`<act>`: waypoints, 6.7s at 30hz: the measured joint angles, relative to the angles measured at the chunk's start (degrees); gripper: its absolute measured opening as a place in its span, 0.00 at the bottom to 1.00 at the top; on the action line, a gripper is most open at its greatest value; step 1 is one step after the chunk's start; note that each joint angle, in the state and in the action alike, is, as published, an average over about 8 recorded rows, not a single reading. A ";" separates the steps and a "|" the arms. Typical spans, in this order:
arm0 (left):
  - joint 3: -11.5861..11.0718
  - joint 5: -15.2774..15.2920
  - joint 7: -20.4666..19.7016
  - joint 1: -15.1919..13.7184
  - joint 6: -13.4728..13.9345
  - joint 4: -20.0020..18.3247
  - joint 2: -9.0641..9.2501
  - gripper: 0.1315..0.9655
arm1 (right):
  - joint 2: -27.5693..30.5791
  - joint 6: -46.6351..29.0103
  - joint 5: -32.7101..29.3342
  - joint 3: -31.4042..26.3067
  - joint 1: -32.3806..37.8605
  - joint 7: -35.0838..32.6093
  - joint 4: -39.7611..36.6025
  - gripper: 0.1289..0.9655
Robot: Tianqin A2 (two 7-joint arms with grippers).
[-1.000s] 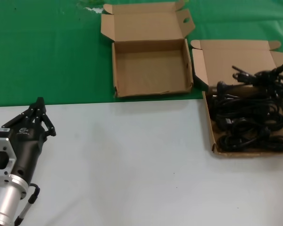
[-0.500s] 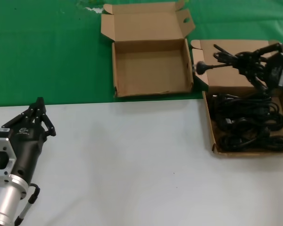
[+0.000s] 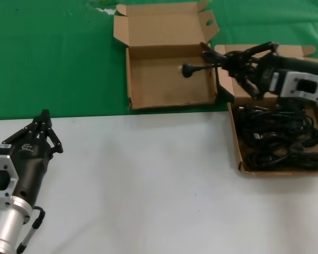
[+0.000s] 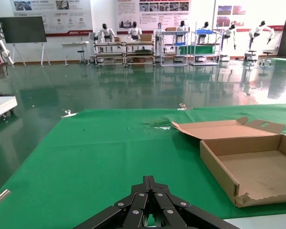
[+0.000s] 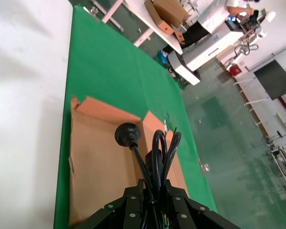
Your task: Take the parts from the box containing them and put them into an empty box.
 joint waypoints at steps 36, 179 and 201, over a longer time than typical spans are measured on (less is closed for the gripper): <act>0.00 0.00 0.00 0.00 0.00 0.00 0.00 0.01 | -28.51 6.89 8.91 7.69 21.95 -43.60 -57.32 0.10; 0.00 -0.02 0.01 0.00 0.00 0.00 0.00 1.00 | -14.85 42.51 14.32 19.37 -45.12 28.13 25.88 1.00; 0.00 -0.02 0.02 0.00 0.00 0.00 0.00 1.00 | -14.86 42.58 14.34 19.40 -45.21 28.22 25.97 1.00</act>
